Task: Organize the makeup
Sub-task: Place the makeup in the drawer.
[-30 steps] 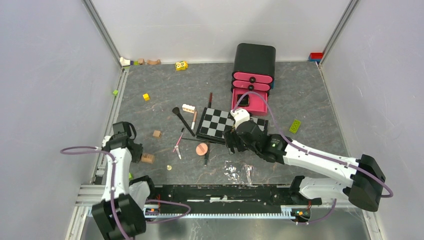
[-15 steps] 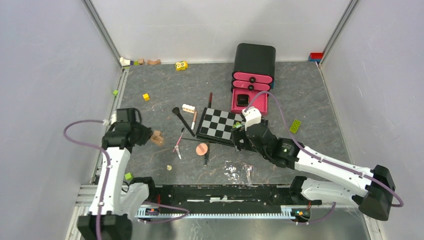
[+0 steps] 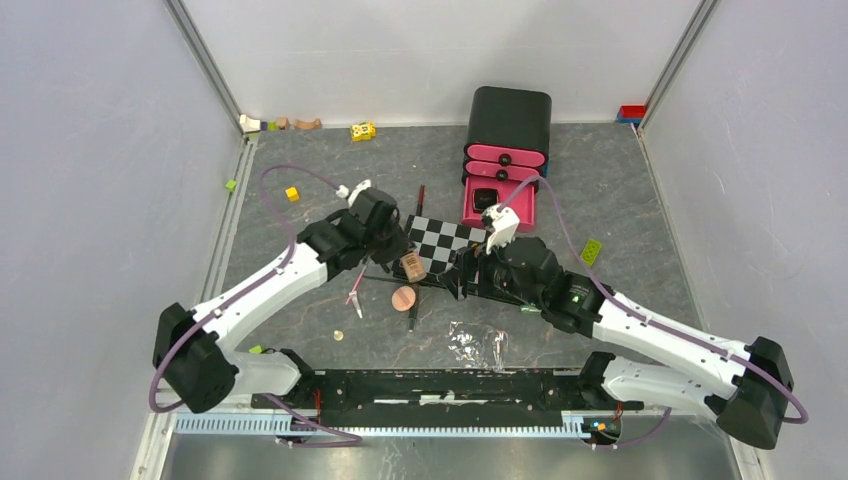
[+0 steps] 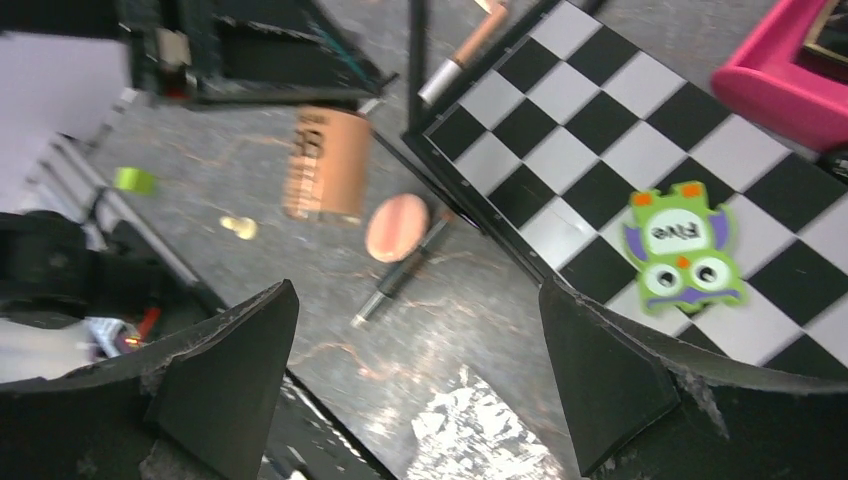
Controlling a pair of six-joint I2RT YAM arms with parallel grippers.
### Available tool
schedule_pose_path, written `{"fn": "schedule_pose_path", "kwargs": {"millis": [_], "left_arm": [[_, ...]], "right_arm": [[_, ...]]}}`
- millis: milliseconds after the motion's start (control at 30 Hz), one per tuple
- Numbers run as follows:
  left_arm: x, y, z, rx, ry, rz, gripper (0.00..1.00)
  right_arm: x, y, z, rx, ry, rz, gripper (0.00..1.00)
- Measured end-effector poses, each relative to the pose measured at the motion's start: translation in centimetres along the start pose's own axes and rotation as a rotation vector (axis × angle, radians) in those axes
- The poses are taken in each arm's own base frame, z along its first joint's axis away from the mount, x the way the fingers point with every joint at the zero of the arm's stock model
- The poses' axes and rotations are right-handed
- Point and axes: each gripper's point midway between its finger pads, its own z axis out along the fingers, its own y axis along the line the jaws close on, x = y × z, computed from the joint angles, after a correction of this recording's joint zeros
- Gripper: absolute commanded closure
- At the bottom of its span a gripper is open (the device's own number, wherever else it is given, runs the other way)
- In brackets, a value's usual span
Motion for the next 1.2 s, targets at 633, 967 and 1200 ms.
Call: {"fn": "schedule_pose_path", "kwargs": {"millis": [633, 967, 1200], "left_arm": [[3.6, -8.8, -0.2, 0.273, 0.025, 0.125, 0.98], [4.7, -9.8, -0.4, 0.322, 0.046, 0.184, 0.98], [5.6, -10.1, -0.4, 0.339, 0.066, 0.227, 0.98]], "right_arm": [[0.1, 1.7, 0.4, -0.320, -0.031, 0.349, 0.08], [1.0, 1.4, 0.4, -0.327, -0.012, 0.374, 0.23], [1.6, 0.8, 0.5, -0.311, -0.002, 0.389, 0.27]]}}
